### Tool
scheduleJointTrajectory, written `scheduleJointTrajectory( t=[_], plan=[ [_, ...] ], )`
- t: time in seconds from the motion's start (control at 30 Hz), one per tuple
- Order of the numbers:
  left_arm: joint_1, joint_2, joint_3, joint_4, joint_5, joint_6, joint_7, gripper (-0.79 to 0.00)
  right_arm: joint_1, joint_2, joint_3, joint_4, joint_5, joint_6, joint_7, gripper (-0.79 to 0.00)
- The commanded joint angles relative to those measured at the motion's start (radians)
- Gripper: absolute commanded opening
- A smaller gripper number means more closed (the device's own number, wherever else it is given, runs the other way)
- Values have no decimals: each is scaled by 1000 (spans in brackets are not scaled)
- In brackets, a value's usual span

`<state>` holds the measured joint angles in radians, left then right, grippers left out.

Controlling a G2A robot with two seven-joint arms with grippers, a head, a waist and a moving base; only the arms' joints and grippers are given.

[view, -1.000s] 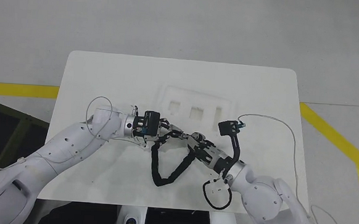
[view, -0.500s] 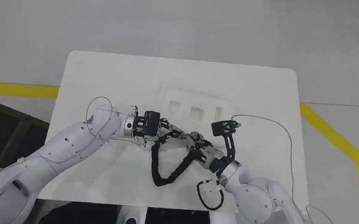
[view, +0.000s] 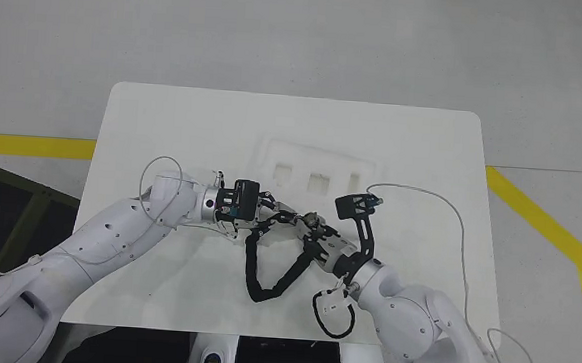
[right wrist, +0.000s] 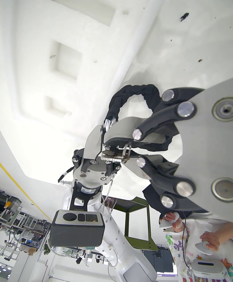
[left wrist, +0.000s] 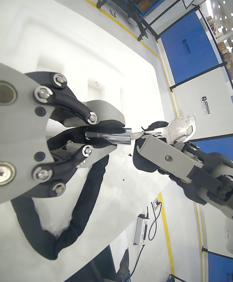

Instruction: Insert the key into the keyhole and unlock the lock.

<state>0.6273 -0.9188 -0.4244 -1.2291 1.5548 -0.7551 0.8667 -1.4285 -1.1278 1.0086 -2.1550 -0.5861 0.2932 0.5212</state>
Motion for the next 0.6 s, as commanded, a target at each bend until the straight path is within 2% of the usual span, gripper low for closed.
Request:
scheduleJointTrajectory(
  t=[0.0,0.2,0.57],
  plan=[
    [0,0,0,0,0,0,0,-785,0,-1,1,0,3,-1,1,-582],
    [0,0,0,0,0,0,0,-785,-4,-3,12,-1,17,-13,13,-603],
    [0,0,0,0,0,0,0,-785,-67,6,88,-54,48,-37,30,-560]
  ],
)
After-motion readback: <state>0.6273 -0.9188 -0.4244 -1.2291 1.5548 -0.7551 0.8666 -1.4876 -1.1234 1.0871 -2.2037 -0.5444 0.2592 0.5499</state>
